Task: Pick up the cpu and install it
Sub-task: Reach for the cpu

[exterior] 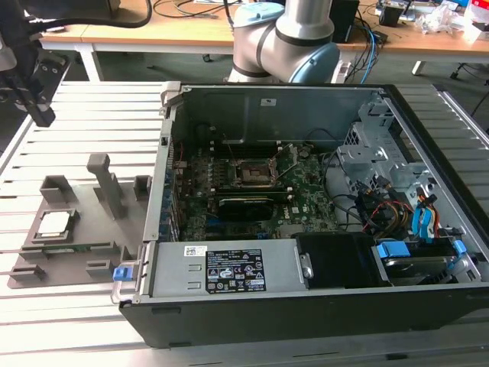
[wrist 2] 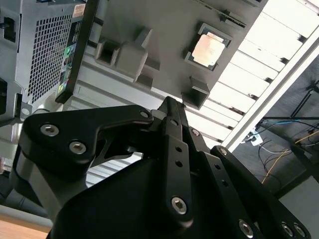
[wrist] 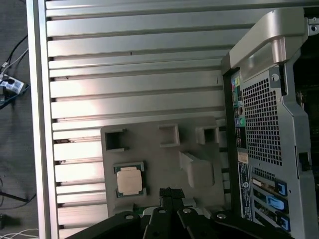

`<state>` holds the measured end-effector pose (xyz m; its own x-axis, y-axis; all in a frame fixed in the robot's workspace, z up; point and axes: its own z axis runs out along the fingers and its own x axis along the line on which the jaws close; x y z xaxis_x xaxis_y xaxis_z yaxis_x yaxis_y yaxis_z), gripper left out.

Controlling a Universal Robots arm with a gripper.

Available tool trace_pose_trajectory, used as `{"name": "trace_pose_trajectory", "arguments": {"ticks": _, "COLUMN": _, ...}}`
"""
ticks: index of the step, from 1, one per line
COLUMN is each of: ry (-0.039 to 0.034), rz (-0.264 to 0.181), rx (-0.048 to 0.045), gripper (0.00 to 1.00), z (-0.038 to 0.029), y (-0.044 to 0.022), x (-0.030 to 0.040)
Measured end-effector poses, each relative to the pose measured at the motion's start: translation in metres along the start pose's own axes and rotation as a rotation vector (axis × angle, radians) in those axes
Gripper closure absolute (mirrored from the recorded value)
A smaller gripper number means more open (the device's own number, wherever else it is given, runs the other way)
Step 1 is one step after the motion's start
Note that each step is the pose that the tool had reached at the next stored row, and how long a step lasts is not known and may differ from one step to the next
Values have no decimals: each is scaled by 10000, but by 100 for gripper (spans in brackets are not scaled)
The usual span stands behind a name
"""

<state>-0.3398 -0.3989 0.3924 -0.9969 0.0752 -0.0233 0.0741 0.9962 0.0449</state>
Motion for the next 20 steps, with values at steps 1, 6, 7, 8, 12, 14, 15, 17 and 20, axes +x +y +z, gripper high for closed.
{"name": "trace_pose_trajectory", "arguments": {"ticks": 1, "ry": 0, "rz": 0, "rx": 0, "gripper": 89, "z": 0, "y": -3, "x": 37}}
{"name": "trace_pose_trajectory", "arguments": {"ticks": 6, "ry": -1, "rz": 1, "rx": -1, "gripper": 89, "z": -4, "y": -15, "x": 199}}
{"name": "trace_pose_trajectory", "arguments": {"ticks": 7, "ry": 0, "rz": 1, "rx": 0, "gripper": 89, "z": -5, "y": -16, "x": 214}}
{"name": "trace_pose_trajectory", "arguments": {"ticks": 8, "ry": 0, "rz": 1, "rx": 0, "gripper": 89, "z": -5, "y": -17, "x": 229}}
{"name": "trace_pose_trajectory", "arguments": {"ticks": 12, "ry": 0, "rz": 0, "rx": 0, "gripper": 89, "z": -8, "y": -28, "x": 377}}
{"name": "trace_pose_trajectory", "arguments": {"ticks": 14, "ry": -1, "rz": 1, "rx": -1, "gripper": 89, "z": -9, "y": -32, "x": 433}}
{"name": "trace_pose_trajectory", "arguments": {"ticks": 15, "ry": -1, "rz": 1, "rx": -1, "gripper": 89, "z": -10, "y": -35, "x": 474}}
{"name": "trace_pose_trajectory", "arguments": {"ticks": 17, "ry": 0, "rz": 1, "rx": 0, "gripper": 89, "z": -11, "y": -38, "x": 509}}
{"name": "trace_pose_trajectory", "arguments": {"ticks": 20, "ry": 0, "rz": -1, "rx": 0, "gripper": 89, "z": -14, "y": -46, "x": 604}}
